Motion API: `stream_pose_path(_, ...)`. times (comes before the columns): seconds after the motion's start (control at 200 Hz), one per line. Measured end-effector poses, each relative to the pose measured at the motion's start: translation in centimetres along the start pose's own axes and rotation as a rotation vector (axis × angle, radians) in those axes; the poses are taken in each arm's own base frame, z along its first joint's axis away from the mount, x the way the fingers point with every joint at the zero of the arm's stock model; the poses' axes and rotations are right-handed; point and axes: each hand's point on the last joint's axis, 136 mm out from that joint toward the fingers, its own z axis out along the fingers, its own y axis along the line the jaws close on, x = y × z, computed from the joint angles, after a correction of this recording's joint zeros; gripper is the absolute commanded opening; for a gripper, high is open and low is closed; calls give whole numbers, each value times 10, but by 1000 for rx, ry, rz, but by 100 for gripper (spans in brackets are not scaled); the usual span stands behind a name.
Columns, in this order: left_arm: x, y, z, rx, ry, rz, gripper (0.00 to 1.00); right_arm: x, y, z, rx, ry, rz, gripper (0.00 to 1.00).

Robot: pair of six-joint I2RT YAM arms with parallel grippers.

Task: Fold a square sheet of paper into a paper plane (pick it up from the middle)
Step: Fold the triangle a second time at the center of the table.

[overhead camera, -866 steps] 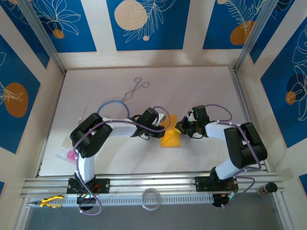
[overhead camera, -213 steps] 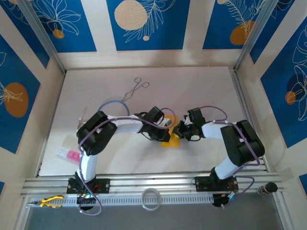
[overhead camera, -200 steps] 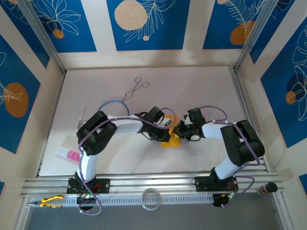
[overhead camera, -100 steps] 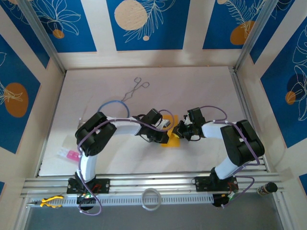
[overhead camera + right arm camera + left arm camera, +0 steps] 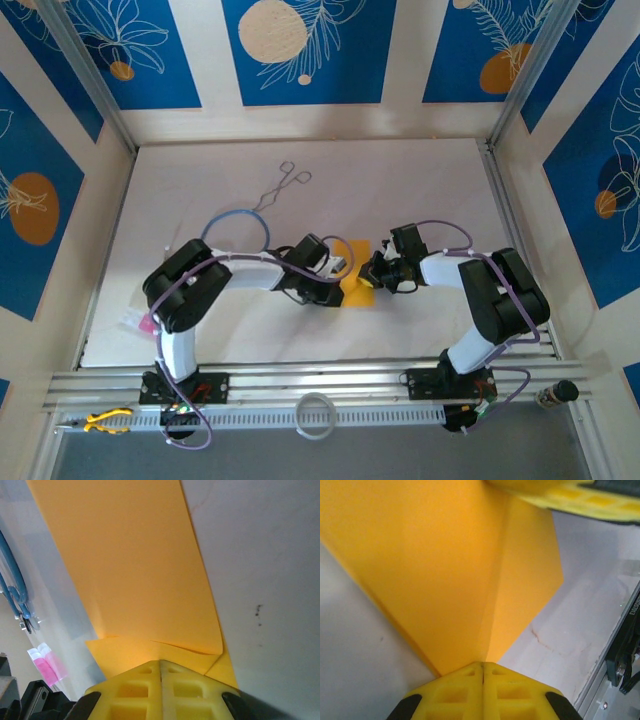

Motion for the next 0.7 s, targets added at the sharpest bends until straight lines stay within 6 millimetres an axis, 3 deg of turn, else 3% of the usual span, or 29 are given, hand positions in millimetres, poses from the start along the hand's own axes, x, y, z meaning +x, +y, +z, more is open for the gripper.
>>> stream_pose_path(0.2,14,4,-10,-21,5,-30,7,0,0,0,2,2,2,0)
stream_pose_path(0.3,10,-4,-19,-11,-23,-30,7,0,0,0,4,2,3,0)
stream_pose_path(0.425,-10,-25,-31,34,-88,-7,6,0,0,0,4,3,3,0)
stream_pose_path(0.535,-37,-41,-30,62,-126,13,5,0,1,0,5,3,3,0)
stream_pose_path(0.7,-61,-39,-14,55,-135,10,4,0,1,0,6,4,4,0)
